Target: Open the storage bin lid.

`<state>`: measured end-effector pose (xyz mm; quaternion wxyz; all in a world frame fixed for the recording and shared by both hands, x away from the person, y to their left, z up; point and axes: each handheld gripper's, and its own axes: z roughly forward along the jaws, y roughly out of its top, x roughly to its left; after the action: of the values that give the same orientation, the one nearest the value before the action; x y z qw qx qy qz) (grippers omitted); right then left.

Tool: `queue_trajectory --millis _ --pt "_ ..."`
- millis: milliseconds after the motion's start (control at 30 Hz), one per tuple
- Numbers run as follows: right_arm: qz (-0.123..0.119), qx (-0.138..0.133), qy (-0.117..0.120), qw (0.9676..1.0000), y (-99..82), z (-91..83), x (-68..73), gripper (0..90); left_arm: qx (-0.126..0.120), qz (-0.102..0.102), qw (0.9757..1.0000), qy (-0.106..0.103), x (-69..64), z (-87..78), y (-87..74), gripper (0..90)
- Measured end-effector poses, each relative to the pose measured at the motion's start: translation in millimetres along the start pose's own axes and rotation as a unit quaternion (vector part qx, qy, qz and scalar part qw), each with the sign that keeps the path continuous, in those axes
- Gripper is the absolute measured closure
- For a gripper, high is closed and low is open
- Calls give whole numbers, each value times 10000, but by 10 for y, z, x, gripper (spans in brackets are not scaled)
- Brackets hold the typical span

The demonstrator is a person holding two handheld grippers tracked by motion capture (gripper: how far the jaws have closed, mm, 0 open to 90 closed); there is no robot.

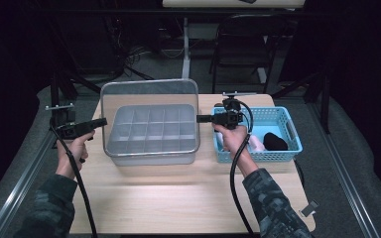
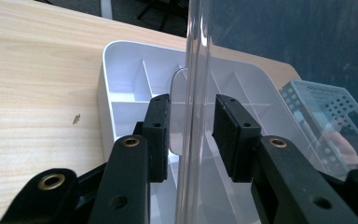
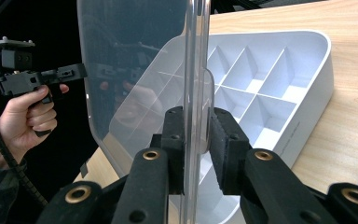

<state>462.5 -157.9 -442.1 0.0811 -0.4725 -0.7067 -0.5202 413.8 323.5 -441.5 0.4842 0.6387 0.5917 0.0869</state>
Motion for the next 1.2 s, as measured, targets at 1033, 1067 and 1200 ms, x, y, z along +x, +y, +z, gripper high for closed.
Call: queue_trajectory --millis 1033,1067,1200 --pt "-182 134 168 9996 -234 -107 217 774 5 0 10000 -26 -52 -301 -298 670" --pt "-182 134 168 9996 -234 -107 217 774 5 0 10000 -26 -52 -301 -298 670" --pt "-110 182 272 9994 -291 -132 240 776 -14 -18 10000 -49 -55 -358 -363 671"
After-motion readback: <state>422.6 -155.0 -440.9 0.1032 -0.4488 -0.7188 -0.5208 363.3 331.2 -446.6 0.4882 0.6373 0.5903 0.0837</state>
